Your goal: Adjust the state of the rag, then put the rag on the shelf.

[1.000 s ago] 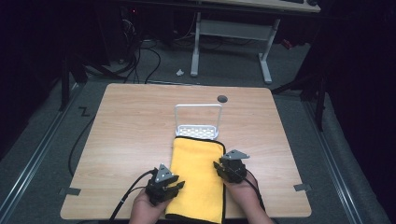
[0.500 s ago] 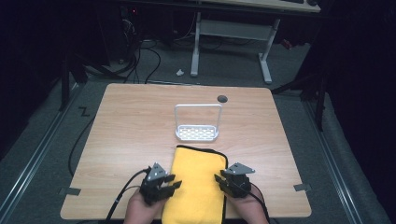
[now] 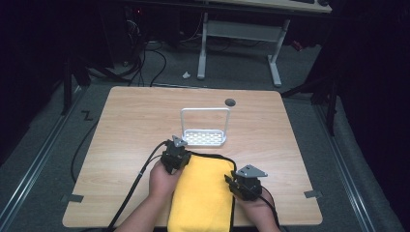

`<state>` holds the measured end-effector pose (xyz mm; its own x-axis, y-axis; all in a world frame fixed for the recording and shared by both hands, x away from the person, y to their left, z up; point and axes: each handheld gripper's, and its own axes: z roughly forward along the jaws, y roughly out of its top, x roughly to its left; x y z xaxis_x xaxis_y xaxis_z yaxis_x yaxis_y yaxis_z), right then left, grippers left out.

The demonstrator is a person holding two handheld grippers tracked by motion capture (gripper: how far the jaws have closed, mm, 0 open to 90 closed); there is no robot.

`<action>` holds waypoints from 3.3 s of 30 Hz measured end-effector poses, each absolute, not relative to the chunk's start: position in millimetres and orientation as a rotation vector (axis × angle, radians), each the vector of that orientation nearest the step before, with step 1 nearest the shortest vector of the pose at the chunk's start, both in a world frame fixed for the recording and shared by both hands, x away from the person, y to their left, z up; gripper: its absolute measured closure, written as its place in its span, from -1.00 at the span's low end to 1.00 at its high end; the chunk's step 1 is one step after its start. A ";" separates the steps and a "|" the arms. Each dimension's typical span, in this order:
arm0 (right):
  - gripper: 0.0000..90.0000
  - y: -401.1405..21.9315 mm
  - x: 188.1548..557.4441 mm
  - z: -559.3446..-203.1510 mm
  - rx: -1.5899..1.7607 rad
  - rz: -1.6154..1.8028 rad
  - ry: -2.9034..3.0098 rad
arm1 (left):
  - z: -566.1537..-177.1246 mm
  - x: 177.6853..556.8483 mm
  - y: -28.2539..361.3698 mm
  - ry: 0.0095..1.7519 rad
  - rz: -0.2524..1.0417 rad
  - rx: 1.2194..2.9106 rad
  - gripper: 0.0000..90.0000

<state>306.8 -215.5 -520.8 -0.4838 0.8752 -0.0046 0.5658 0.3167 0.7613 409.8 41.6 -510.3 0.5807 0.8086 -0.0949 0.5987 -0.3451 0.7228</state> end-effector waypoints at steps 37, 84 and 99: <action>-0.10 -182.3 374.5 -522.6 1.427 0.962 2.144 | -531.5 396.5 96.6 1.227 0.201 1.833 0.36; 0.80 -181.1 347.6 -501.2 1.211 1.131 2.063 | -504.3 380.5 87.8 1.107 0.215 1.799 0.88; 0.80 -179.8 344.7 -469.1 1.142 1.151 1.961 | -466.2 384.2 87.3 1.031 0.281 1.718 0.89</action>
<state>344.7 -179.8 -469.1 -0.4588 0.8863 -0.0622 0.3776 0.2579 0.8893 384.2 87.3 -466.2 0.5991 0.7468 -0.2887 0.4971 -0.0643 0.8653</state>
